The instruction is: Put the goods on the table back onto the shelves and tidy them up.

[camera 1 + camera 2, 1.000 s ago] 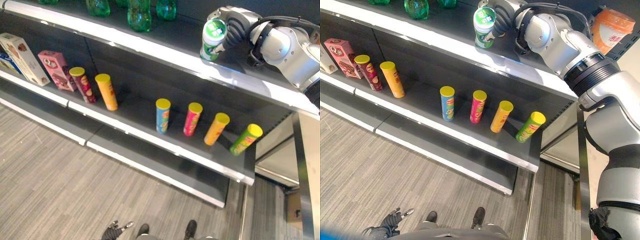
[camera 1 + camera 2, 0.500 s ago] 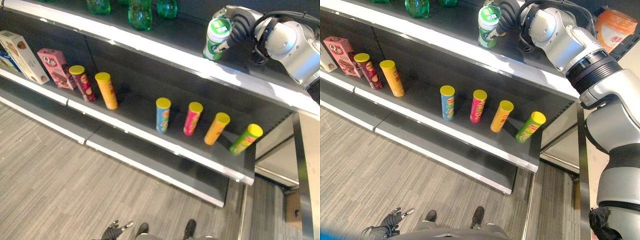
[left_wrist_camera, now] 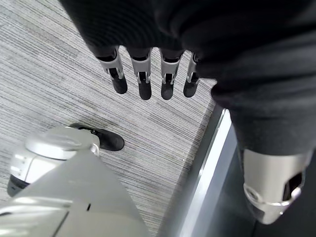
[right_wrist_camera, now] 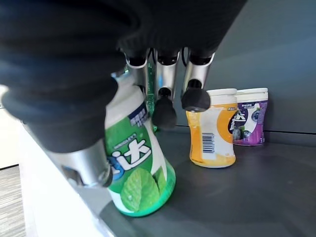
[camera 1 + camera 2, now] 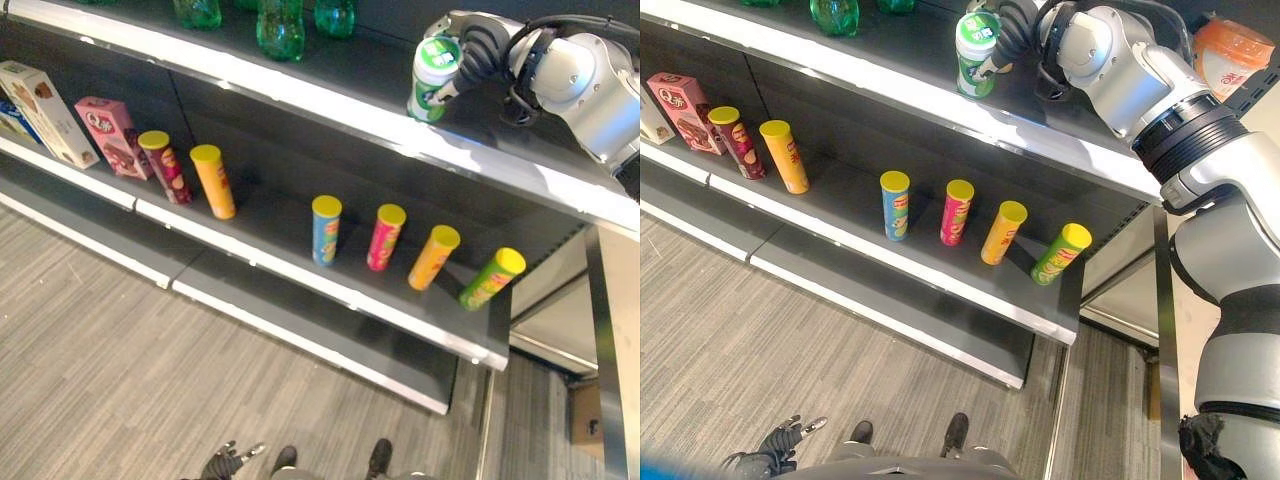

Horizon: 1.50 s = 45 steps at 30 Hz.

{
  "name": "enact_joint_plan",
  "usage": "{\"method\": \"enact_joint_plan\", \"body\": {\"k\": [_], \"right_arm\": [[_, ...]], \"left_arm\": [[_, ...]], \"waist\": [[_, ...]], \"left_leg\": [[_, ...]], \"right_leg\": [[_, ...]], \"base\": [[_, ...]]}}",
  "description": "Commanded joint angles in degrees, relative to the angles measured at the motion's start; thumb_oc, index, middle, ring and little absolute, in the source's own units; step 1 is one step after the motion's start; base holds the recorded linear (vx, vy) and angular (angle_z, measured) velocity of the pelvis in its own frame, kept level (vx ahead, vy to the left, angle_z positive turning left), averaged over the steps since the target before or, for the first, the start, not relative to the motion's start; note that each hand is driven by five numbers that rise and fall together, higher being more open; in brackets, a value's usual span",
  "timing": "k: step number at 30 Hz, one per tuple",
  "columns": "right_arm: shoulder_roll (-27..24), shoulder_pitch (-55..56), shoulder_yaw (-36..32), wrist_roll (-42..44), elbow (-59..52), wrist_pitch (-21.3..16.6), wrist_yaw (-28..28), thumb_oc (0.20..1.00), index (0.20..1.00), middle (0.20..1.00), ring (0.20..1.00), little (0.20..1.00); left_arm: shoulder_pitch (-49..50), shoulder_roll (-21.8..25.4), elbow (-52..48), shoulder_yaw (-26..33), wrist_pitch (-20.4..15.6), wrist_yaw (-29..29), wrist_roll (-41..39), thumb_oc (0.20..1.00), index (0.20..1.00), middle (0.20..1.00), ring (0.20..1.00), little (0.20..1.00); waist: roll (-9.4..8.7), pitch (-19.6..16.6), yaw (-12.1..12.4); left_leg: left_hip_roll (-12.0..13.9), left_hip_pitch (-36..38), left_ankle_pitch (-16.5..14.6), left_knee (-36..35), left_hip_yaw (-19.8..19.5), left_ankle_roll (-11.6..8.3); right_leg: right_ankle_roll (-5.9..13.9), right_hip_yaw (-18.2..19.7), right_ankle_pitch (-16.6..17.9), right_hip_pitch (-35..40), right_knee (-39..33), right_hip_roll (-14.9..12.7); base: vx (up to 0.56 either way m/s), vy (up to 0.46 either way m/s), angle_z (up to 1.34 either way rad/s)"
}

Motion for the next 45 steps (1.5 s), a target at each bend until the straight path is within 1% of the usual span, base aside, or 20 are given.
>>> {"method": "enact_joint_plan", "body": {"k": [1,10,11,12,24,33,39,41,43,44,45], "right_arm": [[-0.53,-1.05,8.42,-2.12,0.98,0.75,5.86,0.200,0.200,0.200,0.200,0.200],[-1.45,-0.06,8.80,-4.24,2.35,1.03,6.59,0.200,0.200,0.200,0.200,0.200],[-1.54,0.07,8.65,-4.32,2.28,0.95,6.37,0.379,0.379,0.379,0.379,0.379],[-1.53,0.46,8.12,-4.25,2.39,0.81,5.96,1.000,1.000,1.000,1.000,1.000],[-1.06,1.29,6.64,-4.56,3.02,0.69,4.80,1.000,1.000,1.000,1.000,1.000],[-2.37,-0.71,4.69,-1.69,0.25,-1.43,0.43,1.000,1.000,1.000,1.000,1.000],[-4.98,-3.89,1.81,4.67,-4.10,-3.92,-5.16,1.000,1.000,1.000,1.000,1.000],[-5.57,-4.34,1.15,5.79,-5.10,-4.57,-5.93,1.000,1.000,1.000,1.000,1.000],[-6.89,-5.76,-0.12,9.05,-6.81,-5.93,-8.00,1.000,1.000,1.000,1.000,1.000],[-6.90,-5.76,-0.13,9.06,-6.82,-5.93,-8.00,1.000,1.000,1.000,1.000,1.000],[-7.86,-7.06,-0.61,11.03,-7.43,-6.81,-8.93,1.000,1.000,1.000,1.000,1.000]], "left_arm": [[-3.75,4.08,-1.29,-0.04,-0.75,-0.36,-1.41,1.000,1.000,1.000,1.000,1.000],[-3.28,3.97,-1.61,0.15,-0.66,-0.54,-1.49,1.000,1.000,1.000,1.000,1.000],[-3.29,3.99,-1.69,0.13,-0.64,-0.50,-1.44,1.000,1.000,1.000,1.000,1.000],[-3.33,3.98,-1.76,0.17,-0.65,-0.49,-1.56,1.000,1.000,1.000,1.000,1.000],[-3.60,4.05,-1.61,0.17,-0.47,-0.31,-1.66,1.000,1.000,1.000,1.000,1.000],[-3.73,4.25,-1.13,0.46,-0.50,0.26,-1.44,1.000,1.000,1.000,1.000,1.000],[-3.77,4.17,0.01,1.66,-1.00,1.54,-2.31,1.000,1.000,1.000,1.000,1.000],[-3.75,4.14,0.29,1.95,-1.06,1.78,-2.65,1.000,1.000,1.000,1.000,1.000],[-3.94,4.30,1.04,2.90,-1.20,2.51,-3.25,1.000,1.000,1.000,1.000,1.000],[-3.95,4.31,1.05,2.90,-1.20,2.51,-3.25,1.000,1.000,1.000,1.000,1.000],[-3.82,4.60,1.46,3.49,-1.38,2.89,-3.52,1.000,1.000,1.000,1.000,1.000]], "waist": [[-3.26,3.59,1.45],[-3.15,4.09,1.81],[-3.13,4.11,1.76],[-3.08,4.21,1.78],[-2.98,4.19,1.45],[-3.26,3.88,0.99],[-3.63,3.46,0.47],[-3.71,3.38,0.41],[-3.96,3.04,0.21],[-3.97,3.05,0.22],[-4.10,2.77,0.10]], "left_leg": [[1.92,5.09,-3.58,0.57,6.71,-2.54],[2.12,4.50,-3.17,0.57,6.20,-2.75],[2.17,4.48,-3.11,0.57,6.22,-2.75],[2.11,4.44,-3.18,0.57,6.21,-2.70],[2.05,4.76,-3.47,0.57,6.25,-2.45],[1.98,4.98,-3.75,0.57,6.72,-2.35],[1.89,5.31,-4.02,0.57,7.09,-2.33],[1.86,5.31,-4.05,0.57,7.09,-2.34],[1.82,5.50,-4.19,0.57,7.29,-2.35],[1.82,5.51,-4.19,0.57,7.29,-2.35],[1.87,5.70,-4.29,0.57,7.50,-2.38]], "right_leg": [[3.93,1.24,-8.15,5.03,1.09,-2.89],[3.78,0.81,-8.23,4.85,1.04,-2.79],[3.75,0.83,-8.24,4.86,1.03,-2.79],[3.73,0.94,-8.25,4.86,1.01,-2.76],[3.65,0.99,-8.30,4.98,1.14,-2.75],[3.84,1.44,-8.13,4.87,1.14,-2.86],[3.89,1.70,-8.07,5.00,1.13,-2.88],[3.89,1.73,-8.08,4.98,1.15,-2.87],[3.96,1.82,-8.08,5.06,1.15,-2.89],[3.97,1.82,-8.08,5.06,1.15,-2.89],[4.01,1.86,-8.10,5.15,1.17,-2.90]], "base": [[0.00,0.000,0.00],[0.00,-0.003,0.01],[0.00,0.000,0.00],[0.00,0.000,0.00],[0.00,0.000,0.00],[0.00,0.000,0.00],[0.00,0.000,0.00],[0.00,0.000,0.00],[0.00,0.000,0.00],[0.00,0.000,0.00],[0.00,0.000,0.00]]}}
